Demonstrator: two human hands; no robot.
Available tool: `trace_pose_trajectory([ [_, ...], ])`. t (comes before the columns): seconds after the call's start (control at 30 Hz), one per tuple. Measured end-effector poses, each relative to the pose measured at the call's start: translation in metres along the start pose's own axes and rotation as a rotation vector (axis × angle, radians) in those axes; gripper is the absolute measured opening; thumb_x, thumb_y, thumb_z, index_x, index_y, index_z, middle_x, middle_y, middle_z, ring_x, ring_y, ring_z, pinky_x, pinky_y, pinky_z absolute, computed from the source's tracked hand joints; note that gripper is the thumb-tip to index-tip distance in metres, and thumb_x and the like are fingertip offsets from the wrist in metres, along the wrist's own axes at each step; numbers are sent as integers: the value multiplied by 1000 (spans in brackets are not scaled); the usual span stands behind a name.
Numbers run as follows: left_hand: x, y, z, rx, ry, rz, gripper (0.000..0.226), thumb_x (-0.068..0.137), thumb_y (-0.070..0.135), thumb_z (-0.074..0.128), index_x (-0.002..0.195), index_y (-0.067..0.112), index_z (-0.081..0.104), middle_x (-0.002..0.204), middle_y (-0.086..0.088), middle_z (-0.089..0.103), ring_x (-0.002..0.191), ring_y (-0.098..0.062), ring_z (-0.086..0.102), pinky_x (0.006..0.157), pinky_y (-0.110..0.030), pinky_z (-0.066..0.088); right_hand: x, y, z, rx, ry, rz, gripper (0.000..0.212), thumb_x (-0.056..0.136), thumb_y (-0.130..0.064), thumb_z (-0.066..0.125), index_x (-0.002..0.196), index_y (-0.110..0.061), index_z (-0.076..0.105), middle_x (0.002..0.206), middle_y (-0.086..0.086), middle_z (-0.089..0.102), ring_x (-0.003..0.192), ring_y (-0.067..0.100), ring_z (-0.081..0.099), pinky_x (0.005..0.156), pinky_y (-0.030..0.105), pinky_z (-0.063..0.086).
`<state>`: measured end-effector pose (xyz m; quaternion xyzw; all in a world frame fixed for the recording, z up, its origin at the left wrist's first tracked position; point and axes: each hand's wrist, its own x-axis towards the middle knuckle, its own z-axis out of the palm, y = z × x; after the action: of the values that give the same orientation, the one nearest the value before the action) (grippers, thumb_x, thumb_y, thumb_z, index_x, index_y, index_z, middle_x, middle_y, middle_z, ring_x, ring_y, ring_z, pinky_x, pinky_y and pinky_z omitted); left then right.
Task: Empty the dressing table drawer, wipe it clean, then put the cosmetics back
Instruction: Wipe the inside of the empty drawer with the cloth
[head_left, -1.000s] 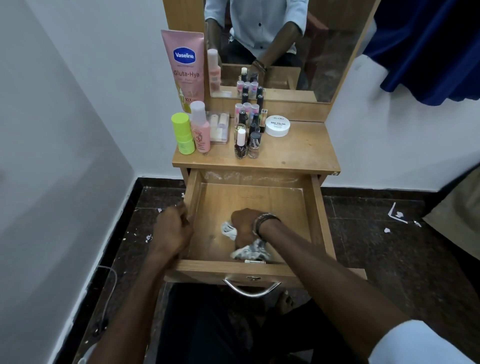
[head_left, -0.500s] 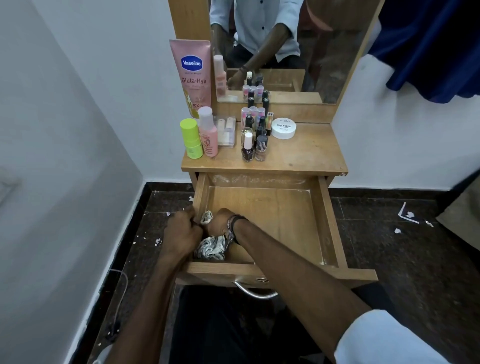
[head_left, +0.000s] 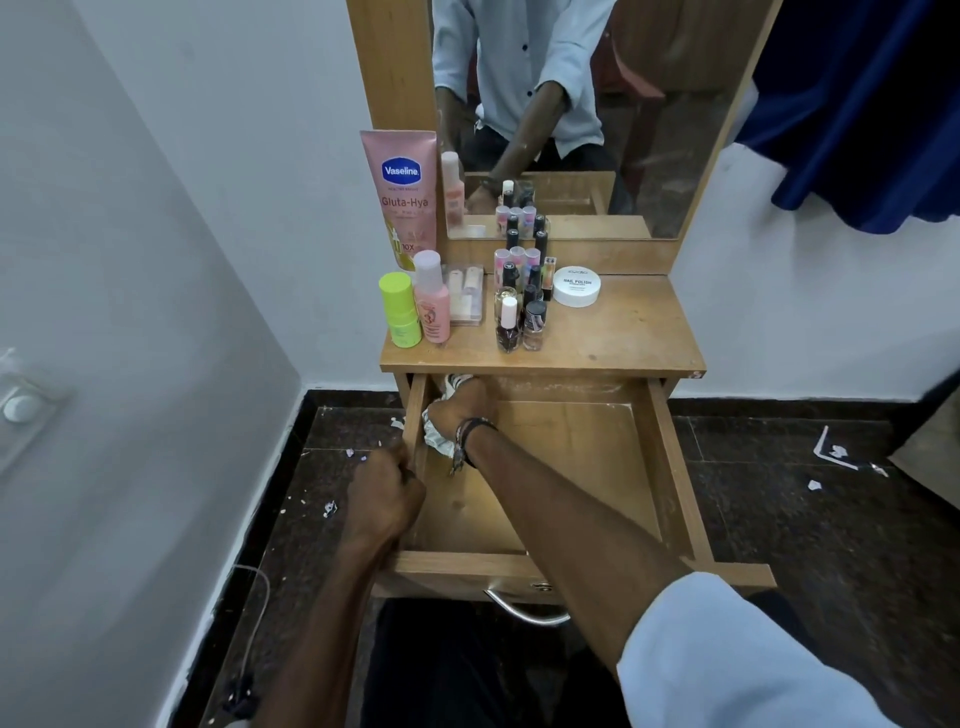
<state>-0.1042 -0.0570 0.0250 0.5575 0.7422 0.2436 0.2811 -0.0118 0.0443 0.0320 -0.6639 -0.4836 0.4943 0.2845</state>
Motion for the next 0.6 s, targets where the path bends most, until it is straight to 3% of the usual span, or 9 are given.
trace_pose_trajectory([
  [0.1,1,-1,1,5,2,28,14,64,21,36,68,16,48,74,-16,64,78,-41,63,67,-39,47,-3,4,0,-294,-14,-170,33,86,-13,63,118,-16,65,117,6,68,112,28,62,82,24,46],
  [0.2,1,-1,1,14,15,37,13,63,21,35,67,16,47,75,-18,65,77,-40,62,65,-37,43,-5,6,-4,-749,-54,-397,26,92,-15,57,115,-7,66,121,17,65,112,34,61,88,34,49],
  [0.3,1,-6,0,-19,28,47,20,67,20,38,69,9,54,72,-16,66,73,-37,63,64,-40,49,-9,16,-11,-1024,-56,-541,33,98,-12,41,124,-5,59,128,19,59,119,34,56,92,41,48],
  [0.37,2,-7,1,-25,32,37,14,75,14,45,66,8,54,66,-13,63,66,-34,61,60,-38,47,-8,26,-26,-1170,-41,-592,35,99,-11,38,127,-6,58,130,17,58,122,33,53,91,42,49],
  [0.47,4,-10,4,-22,67,32,26,81,-3,50,59,11,46,59,-11,54,60,-33,54,56,-33,37,-2,37,-57,-1323,-36,-603,33,97,-9,41,122,-11,63,130,16,57,122,32,52,89,40,48],
  [0.6,5,-10,6,-22,58,37,19,82,-5,50,66,3,55,64,-13,61,63,-33,60,59,-38,47,2,49,-93,-1528,45,-462,29,98,-11,45,121,-9,63,122,16,62,114,32,57,86,38,48],
])
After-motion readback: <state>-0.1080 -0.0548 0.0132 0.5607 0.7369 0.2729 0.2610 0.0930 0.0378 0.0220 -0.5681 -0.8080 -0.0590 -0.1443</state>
